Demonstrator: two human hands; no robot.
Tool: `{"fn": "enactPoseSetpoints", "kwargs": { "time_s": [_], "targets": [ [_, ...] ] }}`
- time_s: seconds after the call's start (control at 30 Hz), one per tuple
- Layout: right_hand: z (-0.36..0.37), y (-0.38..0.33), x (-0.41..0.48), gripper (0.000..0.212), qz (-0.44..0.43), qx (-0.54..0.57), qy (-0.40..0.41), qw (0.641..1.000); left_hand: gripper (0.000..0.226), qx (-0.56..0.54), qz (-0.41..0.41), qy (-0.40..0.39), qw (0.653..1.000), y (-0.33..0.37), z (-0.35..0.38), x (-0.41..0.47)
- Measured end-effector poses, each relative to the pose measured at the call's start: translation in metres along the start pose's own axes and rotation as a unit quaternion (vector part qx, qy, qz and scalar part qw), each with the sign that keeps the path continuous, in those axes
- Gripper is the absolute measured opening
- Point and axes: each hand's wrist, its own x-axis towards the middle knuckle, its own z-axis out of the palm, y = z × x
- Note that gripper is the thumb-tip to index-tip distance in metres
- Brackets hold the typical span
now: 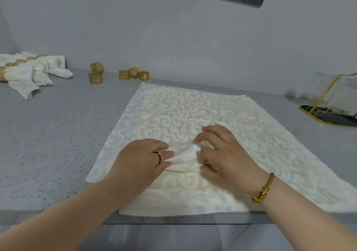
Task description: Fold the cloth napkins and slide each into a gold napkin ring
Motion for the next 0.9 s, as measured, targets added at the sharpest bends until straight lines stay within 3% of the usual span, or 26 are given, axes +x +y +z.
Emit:
{"fn": "enactPoseSetpoints", "kwargs": {
  "time_s": [0.17, 0.4, 0.53, 0.6, 0.77, 0.9],
  "targets": [
    [0.011, 0.005, 0.001, 0.015, 0.05, 0.069, -0.063, 0.994, 0.036, -0.001, 0.018, 0.012, 1.0, 0.0, -0.001, -0.002],
    [0.016, 0.008, -0.001, 0.02, 0.083, 0.163, -0.065, 0.981, 0.037, 0.046, -0.01, -0.018, 0.999, -0.005, -0.006, -0.022],
    [0.012, 0.008, 0.007, 0.04, 0.095, 0.138, -0.085, 0.982, 0.073, 0.073, -0.008, -0.026, 0.997, -0.003, -0.009, -0.027],
    [0.014, 0.008, 0.011, 0.044, 0.092, 0.113, -0.075, 0.987, 0.076, 0.101, -0.027, -0.032, 0.994, 0.003, -0.011, -0.023],
    [0.025, 0.006, 0.01, 0.023, 0.055, 0.082, -0.061, 0.993, 0.037, 0.163, -0.051, -0.085, 0.982, 0.021, -0.014, -0.003],
    [0.026, 0.006, 0.012, 0.02, 0.058, 0.126, -0.056, 0.989, 0.026, 0.199, -0.065, -0.174, 0.962, 0.035, -0.018, 0.015]
  ]
}}
